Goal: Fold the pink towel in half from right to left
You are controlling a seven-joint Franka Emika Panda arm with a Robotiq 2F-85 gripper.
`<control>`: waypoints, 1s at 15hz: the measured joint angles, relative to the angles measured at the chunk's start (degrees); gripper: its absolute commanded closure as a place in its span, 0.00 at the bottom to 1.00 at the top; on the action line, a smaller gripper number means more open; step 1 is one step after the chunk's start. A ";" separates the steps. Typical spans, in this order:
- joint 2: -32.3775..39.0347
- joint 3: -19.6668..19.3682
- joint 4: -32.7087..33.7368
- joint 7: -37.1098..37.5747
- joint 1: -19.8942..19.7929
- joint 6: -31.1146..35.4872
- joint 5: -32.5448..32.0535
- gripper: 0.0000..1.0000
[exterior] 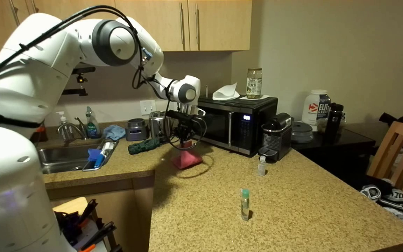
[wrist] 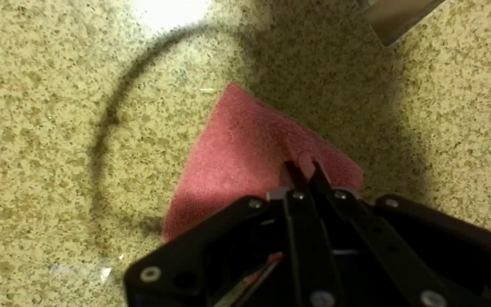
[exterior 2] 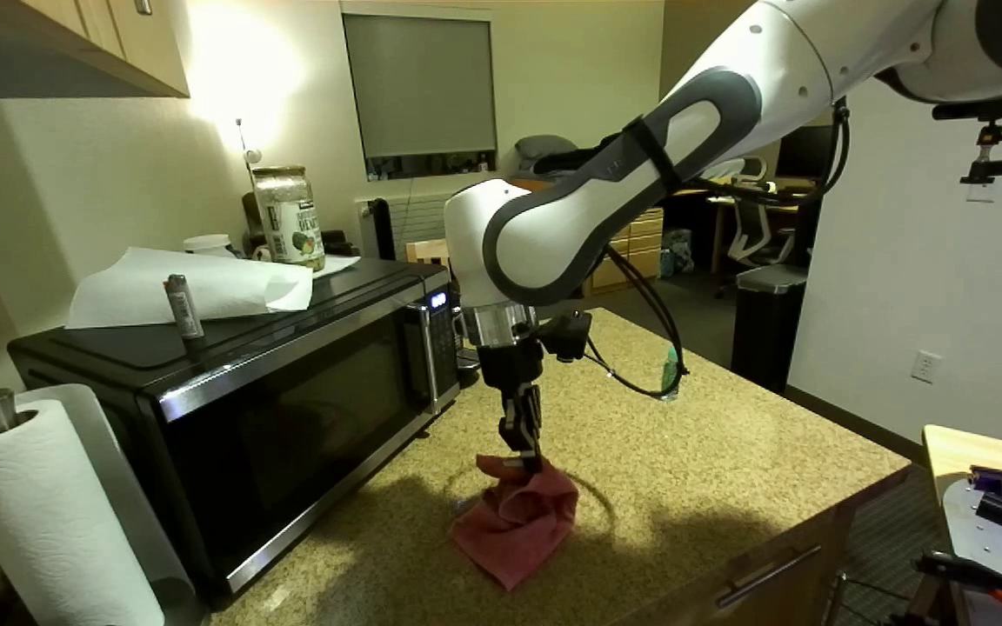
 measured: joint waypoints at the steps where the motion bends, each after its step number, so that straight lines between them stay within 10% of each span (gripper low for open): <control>1: 0.00 0.02 0.00 0.00 0.33 -0.02 -0.34 0.95; 15: 0.01 0.59 -0.11 0.00 5.85 -1.37 -7.45 0.95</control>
